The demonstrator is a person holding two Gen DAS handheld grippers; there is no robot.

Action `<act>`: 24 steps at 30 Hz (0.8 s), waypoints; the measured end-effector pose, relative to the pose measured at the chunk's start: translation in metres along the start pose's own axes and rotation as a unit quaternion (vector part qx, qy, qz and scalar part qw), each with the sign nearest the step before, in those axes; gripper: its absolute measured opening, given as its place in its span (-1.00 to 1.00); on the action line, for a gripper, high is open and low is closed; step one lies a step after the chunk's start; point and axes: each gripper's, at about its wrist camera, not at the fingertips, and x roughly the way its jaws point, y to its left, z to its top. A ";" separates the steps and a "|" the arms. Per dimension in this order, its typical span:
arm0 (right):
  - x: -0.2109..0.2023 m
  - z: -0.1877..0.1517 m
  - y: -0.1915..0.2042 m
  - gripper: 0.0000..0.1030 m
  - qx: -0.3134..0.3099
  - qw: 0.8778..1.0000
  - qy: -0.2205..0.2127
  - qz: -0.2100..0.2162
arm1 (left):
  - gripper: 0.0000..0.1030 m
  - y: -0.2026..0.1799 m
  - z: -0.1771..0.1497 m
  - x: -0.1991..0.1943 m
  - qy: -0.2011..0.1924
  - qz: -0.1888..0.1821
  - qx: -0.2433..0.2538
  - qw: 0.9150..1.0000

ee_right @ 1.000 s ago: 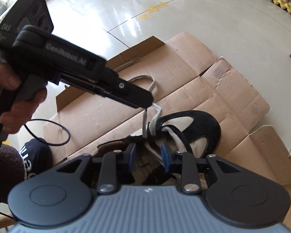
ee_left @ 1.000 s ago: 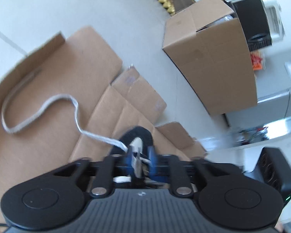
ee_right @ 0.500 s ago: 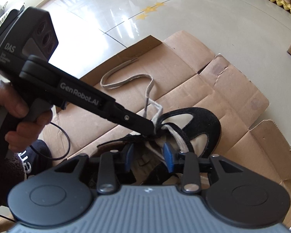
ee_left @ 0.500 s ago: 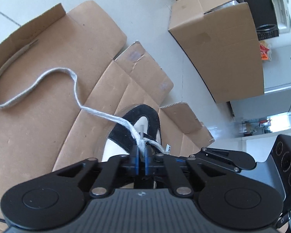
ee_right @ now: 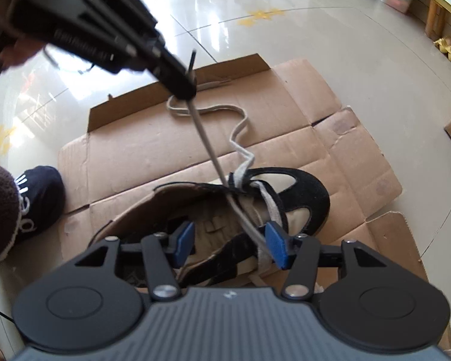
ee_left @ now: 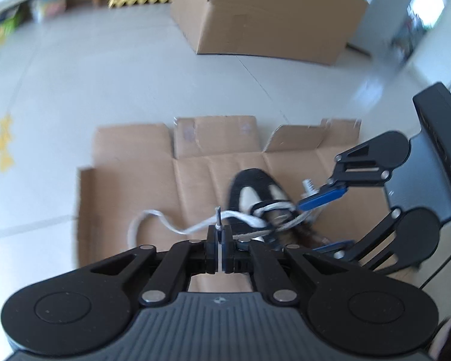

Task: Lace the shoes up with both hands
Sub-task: 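Pull the white lace up and away from the sneaker with the left tool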

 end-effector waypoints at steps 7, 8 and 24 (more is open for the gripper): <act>-0.022 0.005 0.008 0.26 -0.004 1.000 -0.026 0.009 | -0.98 0.002 0.020 -0.038 0.021 0.068 0.083 0.994; -0.025 0.005 0.008 0.27 -0.001 0.999 -0.030 0.010 | -0.98 0.001 0.022 -0.044 0.023 0.075 0.093 0.993; -0.048 0.005 0.009 0.46 0.017 1.000 -0.026 0.002 | -0.98 -0.007 0.047 -0.111 0.043 0.161 0.212 0.963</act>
